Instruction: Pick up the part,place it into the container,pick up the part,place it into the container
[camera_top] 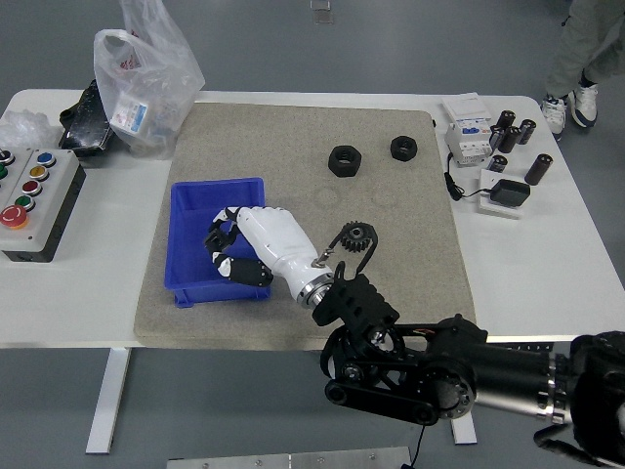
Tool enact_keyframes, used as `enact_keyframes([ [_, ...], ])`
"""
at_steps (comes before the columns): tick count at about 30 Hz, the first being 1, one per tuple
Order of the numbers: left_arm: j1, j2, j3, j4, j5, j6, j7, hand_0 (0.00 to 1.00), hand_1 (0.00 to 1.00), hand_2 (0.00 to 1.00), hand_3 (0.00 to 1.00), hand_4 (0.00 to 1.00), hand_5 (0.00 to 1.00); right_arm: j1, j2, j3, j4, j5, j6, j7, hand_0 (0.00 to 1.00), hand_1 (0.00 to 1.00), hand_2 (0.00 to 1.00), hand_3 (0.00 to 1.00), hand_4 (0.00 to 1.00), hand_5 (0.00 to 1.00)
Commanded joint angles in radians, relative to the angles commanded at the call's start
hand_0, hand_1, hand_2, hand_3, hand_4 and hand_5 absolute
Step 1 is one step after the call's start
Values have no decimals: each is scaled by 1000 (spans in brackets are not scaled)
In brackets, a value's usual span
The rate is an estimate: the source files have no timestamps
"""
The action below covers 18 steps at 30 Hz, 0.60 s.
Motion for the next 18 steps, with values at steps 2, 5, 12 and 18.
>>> enact_keyframes([
  [2, 0, 0, -3, 0, 6, 0, -5, 594, 442, 463, 607, 492, 453, -2, 0, 19, 3, -12, 0, -1, 324, 588, 608, 650, 271, 107],
  [5, 0, 0, -4, 0, 9, 0, -10, 594, 442, 463, 607, 492, 453, -2, 0, 20, 4, -11, 0, 0, 324, 588, 608, 650, 271, 107],
  [12, -1, 2, -5, 0, 8, 0, -16, 594, 439, 458, 607, 476, 451, 7, 0, -7, 2, -3, 0, -7, 326, 589, 610, 655, 288, 99],
  [18, 0, 1, 3, 0, -5, 1, -14, 594, 439, 456, 608, 478, 509, 6, 0, 1, -2, -8, 19, -17, 330, 589, 628, 674, 337, 88],
])
